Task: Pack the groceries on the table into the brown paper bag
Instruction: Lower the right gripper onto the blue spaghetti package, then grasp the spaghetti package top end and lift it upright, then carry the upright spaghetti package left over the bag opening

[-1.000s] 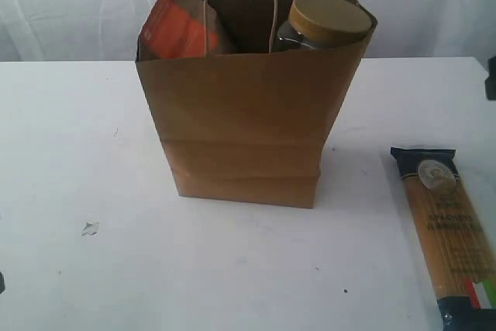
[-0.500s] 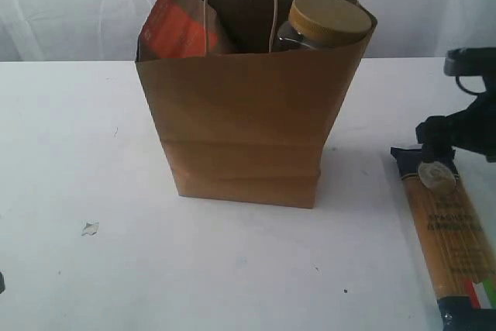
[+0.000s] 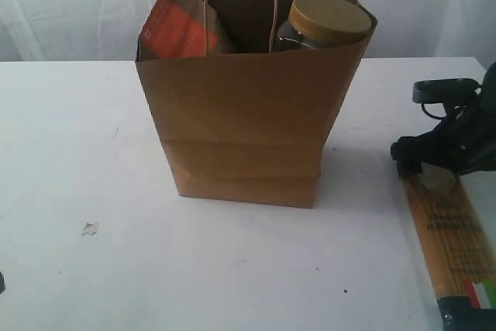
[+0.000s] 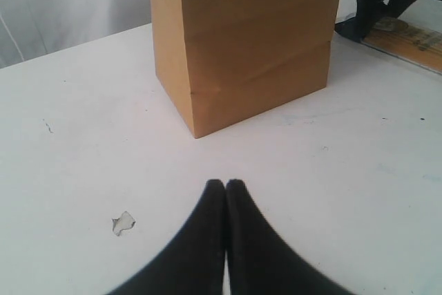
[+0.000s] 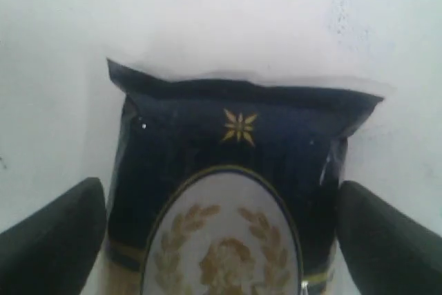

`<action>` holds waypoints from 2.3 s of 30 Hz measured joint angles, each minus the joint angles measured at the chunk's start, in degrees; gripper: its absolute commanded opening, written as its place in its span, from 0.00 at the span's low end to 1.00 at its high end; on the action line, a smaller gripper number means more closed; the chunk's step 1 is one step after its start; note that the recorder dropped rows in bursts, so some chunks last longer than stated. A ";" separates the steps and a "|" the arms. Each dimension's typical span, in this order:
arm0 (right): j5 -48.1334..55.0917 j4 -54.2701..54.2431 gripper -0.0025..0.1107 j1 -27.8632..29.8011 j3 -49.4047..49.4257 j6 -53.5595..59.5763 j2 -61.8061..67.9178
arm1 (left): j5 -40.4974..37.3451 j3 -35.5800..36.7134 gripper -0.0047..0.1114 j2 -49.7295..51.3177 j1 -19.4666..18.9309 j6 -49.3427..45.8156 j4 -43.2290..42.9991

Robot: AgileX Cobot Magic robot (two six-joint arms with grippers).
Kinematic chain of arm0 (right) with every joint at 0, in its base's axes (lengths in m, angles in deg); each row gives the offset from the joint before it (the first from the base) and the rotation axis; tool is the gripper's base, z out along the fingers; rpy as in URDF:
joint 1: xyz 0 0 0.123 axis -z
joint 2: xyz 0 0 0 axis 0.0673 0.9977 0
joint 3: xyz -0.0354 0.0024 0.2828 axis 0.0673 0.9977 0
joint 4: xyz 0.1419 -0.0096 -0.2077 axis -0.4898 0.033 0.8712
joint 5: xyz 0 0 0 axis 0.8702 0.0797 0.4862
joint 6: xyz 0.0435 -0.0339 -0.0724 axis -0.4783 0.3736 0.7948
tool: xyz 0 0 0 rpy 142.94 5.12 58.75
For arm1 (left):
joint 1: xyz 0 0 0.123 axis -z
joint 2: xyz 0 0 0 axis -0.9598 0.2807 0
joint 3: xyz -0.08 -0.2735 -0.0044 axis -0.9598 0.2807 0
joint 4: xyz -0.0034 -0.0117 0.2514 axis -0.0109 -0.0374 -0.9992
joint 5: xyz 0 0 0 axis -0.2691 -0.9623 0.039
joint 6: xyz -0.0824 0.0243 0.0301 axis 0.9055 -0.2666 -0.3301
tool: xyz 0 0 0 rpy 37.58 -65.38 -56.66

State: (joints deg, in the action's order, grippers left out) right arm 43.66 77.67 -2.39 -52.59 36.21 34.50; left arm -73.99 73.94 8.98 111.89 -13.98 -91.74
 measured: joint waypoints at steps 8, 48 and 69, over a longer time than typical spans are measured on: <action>-0.63 0.19 0.79 -0.37 -1.99 0.54 3.59 | 0.00 0.00 0.04 0.00 0.00 0.00 0.00; 11.01 -4.15 0.02 -5.80 -1.47 0.54 -24.13 | 0.00 0.00 0.04 0.00 0.00 0.00 0.00; 12.82 -7.41 0.02 -7.16 -2.04 0.20 -46.45 | 0.00 0.00 0.04 0.00 0.00 0.00 0.00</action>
State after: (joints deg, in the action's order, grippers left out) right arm 56.48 70.26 -9.55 -54.63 36.41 -11.96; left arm -73.99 73.94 8.98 111.89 -13.98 -91.74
